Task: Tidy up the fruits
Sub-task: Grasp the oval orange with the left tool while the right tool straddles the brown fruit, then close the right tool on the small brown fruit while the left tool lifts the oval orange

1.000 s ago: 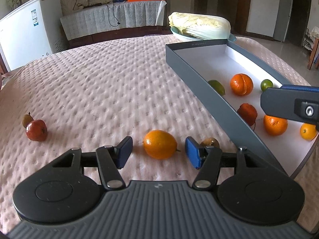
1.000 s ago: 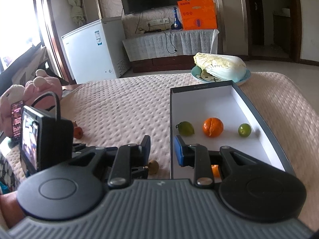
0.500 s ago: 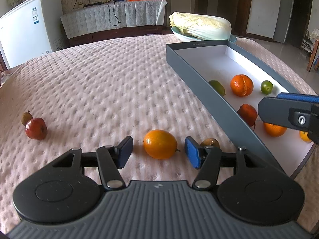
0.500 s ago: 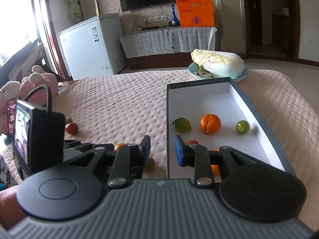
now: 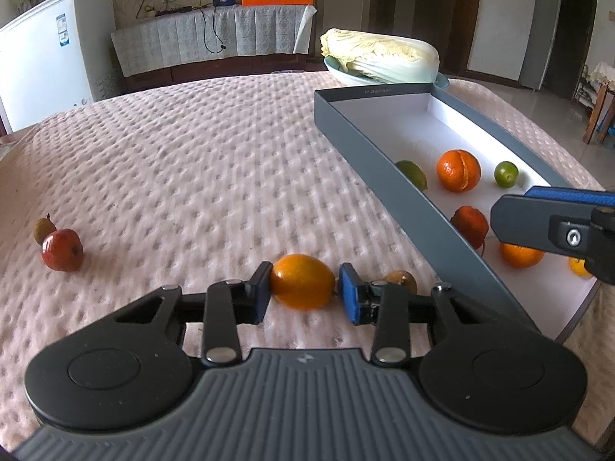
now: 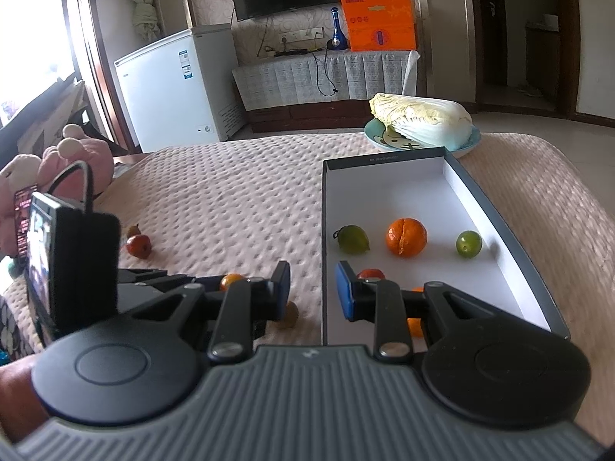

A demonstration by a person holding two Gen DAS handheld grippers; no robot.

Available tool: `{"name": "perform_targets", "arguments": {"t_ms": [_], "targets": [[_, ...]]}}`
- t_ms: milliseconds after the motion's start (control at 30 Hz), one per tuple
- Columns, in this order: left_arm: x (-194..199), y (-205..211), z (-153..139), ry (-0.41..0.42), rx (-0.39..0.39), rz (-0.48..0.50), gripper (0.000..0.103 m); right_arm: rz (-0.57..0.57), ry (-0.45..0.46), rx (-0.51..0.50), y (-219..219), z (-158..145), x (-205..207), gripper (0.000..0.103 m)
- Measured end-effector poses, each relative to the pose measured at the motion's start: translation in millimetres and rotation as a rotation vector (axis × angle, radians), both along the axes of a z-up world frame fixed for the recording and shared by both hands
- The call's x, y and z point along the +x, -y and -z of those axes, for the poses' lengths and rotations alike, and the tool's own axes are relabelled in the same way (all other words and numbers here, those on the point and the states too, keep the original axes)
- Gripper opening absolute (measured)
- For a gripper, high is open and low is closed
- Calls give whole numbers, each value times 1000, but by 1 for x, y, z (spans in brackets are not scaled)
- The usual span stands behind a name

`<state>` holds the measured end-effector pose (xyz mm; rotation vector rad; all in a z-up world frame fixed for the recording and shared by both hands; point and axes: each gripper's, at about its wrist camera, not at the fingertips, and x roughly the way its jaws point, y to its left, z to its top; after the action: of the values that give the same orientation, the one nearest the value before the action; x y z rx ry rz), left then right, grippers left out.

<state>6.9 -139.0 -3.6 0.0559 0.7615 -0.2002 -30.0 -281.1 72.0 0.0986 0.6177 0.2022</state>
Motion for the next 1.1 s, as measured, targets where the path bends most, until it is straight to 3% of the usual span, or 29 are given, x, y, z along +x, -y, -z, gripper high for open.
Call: {"name": "perform_targets", "arguments": {"t_ms": [300,467,700,1100], "targets": [[-3,-31,-9,10,-6,-53,43,-22,-6,2,-2,0,0,30],[-4,-55,-13,22,2,-81,43,-133,-61,-90,-28,15,3,30],[-4,-69,-15,15,-11,-109,43,-122,-141,-193,-56,44,24,30],[-10,-85,-15,10,-11,-107,43,-89,-107,-325,-75,56,38,27]]}}
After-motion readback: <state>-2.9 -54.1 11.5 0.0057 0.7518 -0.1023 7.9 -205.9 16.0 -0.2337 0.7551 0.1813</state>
